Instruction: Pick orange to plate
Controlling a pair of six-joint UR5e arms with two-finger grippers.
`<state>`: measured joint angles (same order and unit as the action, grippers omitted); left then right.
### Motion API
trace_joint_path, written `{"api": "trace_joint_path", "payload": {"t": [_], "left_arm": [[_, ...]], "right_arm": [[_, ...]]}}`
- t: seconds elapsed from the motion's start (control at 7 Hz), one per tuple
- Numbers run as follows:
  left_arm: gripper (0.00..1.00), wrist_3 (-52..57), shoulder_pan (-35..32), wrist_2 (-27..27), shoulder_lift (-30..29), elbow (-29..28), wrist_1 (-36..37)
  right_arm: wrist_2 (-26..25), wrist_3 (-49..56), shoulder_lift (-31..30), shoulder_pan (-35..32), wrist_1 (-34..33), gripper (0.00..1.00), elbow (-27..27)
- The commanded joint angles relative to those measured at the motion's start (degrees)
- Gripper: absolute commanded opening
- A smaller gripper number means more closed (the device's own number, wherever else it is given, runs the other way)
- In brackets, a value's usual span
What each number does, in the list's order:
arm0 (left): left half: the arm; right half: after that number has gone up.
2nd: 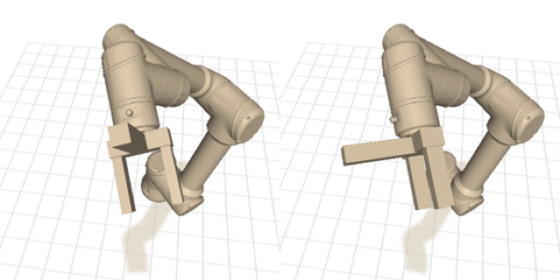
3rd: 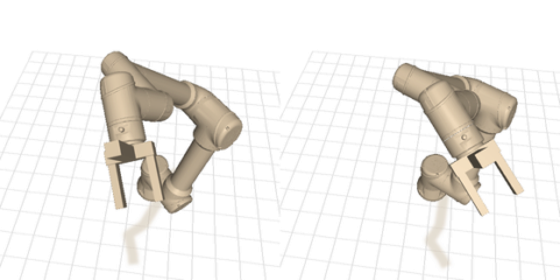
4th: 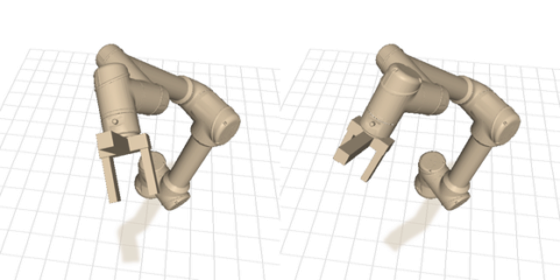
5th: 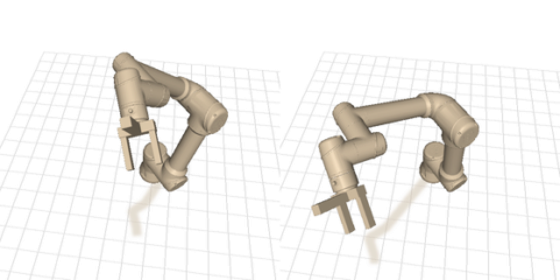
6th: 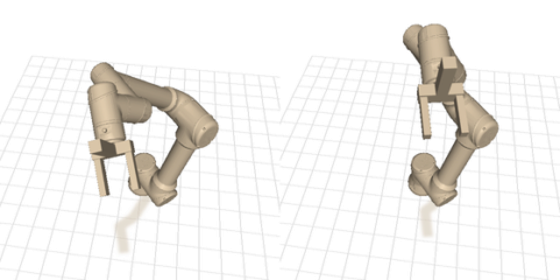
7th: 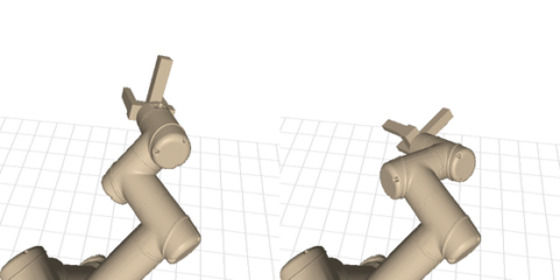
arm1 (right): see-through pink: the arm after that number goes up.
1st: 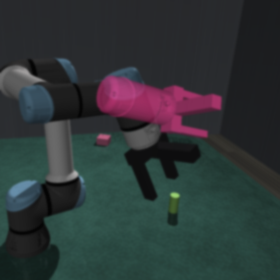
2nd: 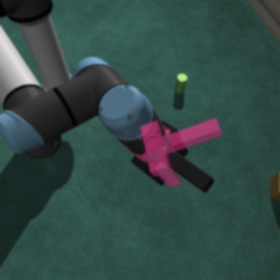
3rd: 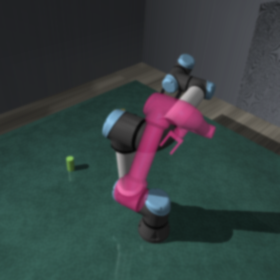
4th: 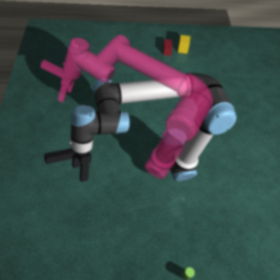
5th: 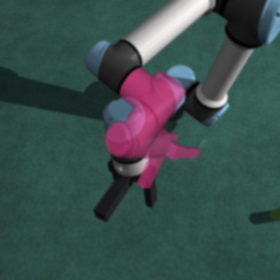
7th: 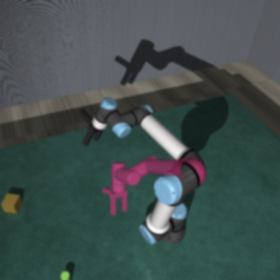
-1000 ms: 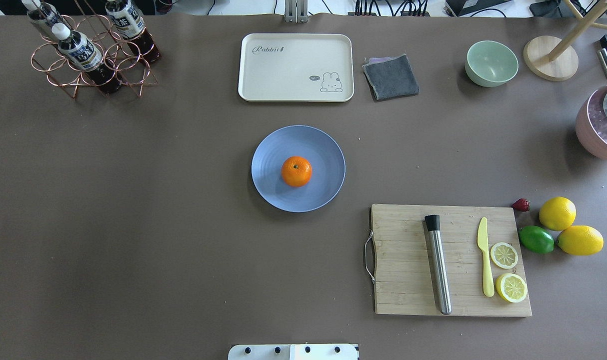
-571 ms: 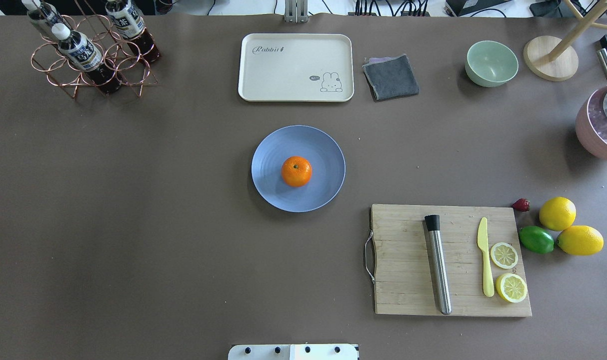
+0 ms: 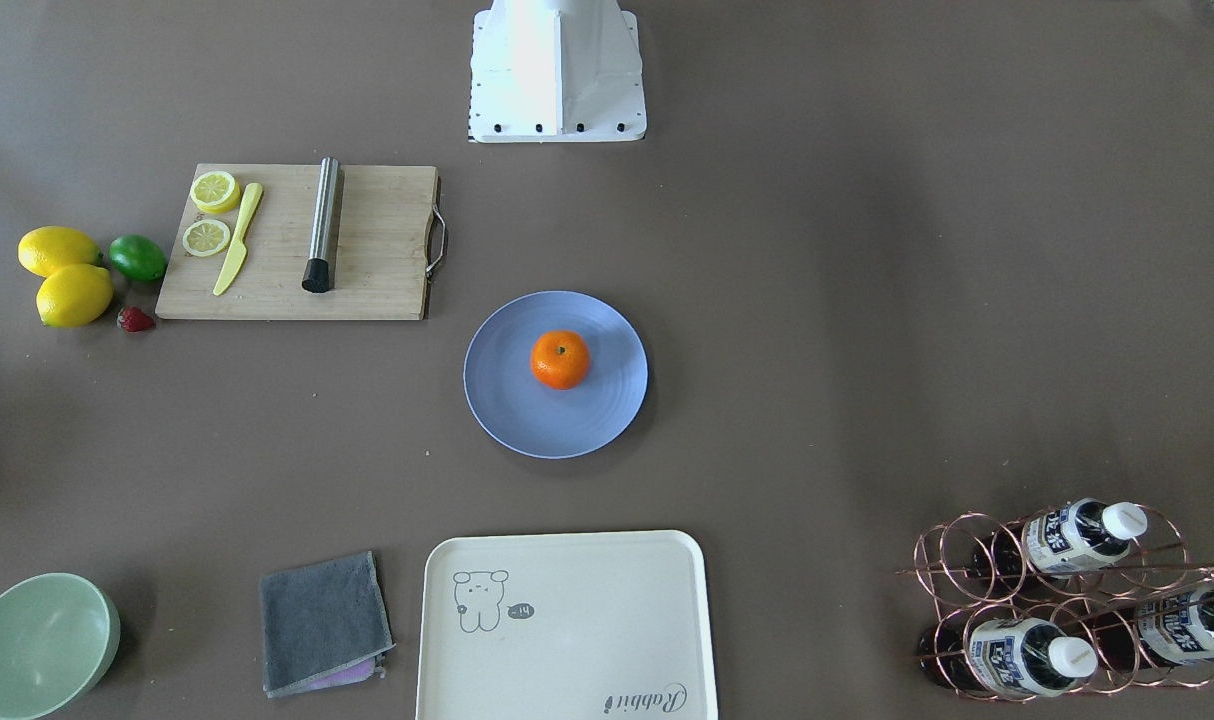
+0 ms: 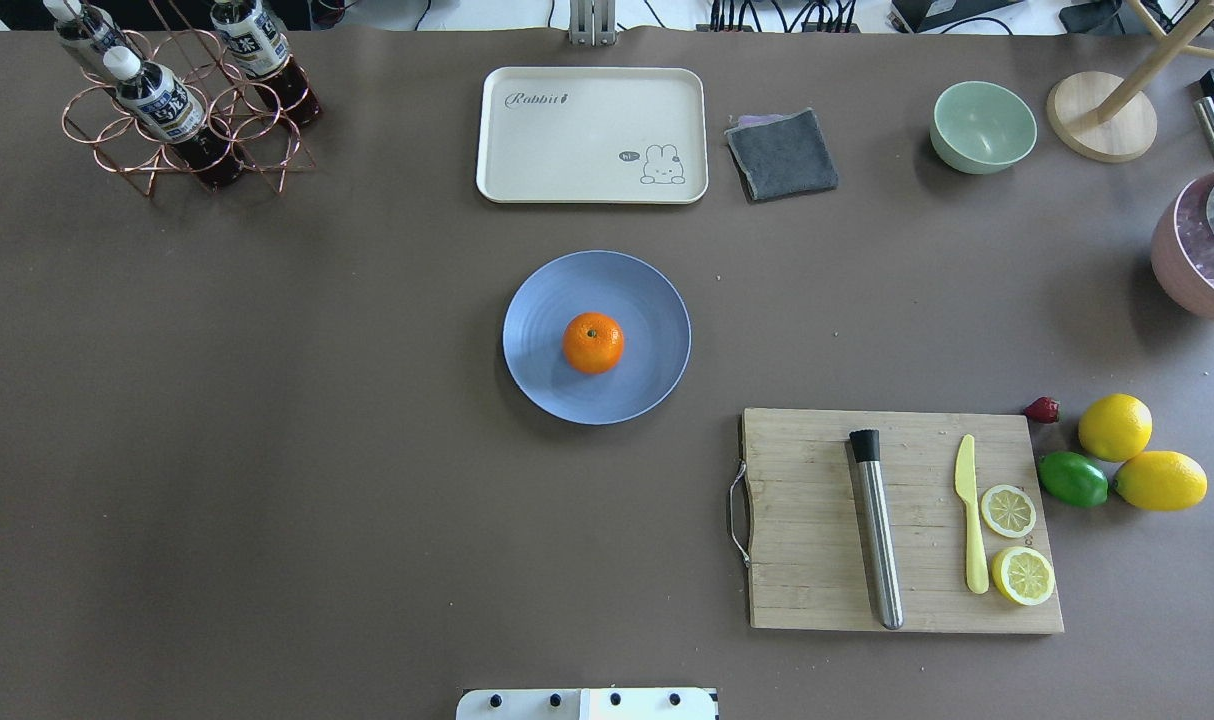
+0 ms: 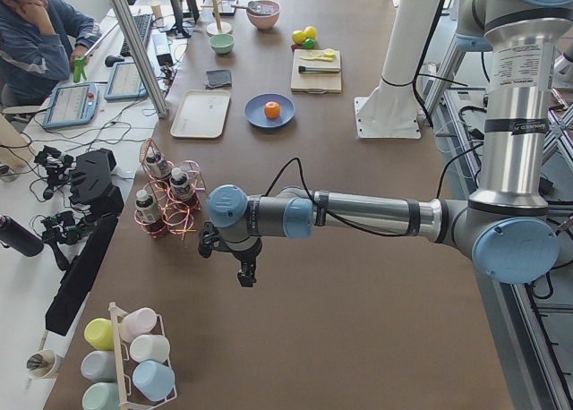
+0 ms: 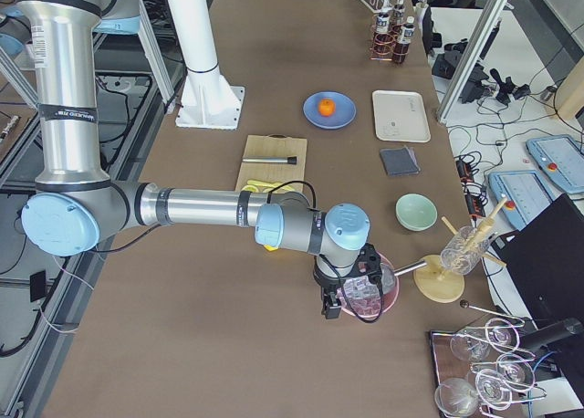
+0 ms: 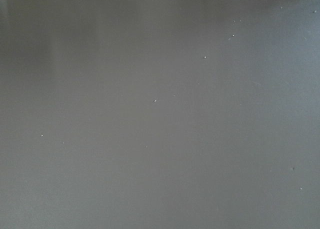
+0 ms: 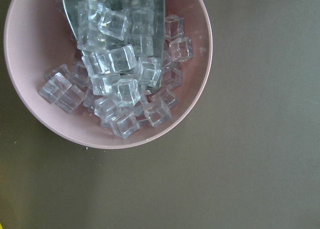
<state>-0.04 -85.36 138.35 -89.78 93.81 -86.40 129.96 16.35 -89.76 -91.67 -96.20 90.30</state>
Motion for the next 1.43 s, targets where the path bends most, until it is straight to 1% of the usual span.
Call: {"api": "trace_joint_path", "payload": {"t": [0.0,1.29], "left_arm": [[0.98,0.1,0.0,0.0,0.0,-0.1,0.0],[0.98,-0.1,0.0,0.4,-0.5,0.0,0.2]], "right_arm": [[0.1,0.0,0.0,0.0,0.1,1.00,0.1],[0.1,0.0,0.3,0.0,0.1,1.00,0.8]]}}
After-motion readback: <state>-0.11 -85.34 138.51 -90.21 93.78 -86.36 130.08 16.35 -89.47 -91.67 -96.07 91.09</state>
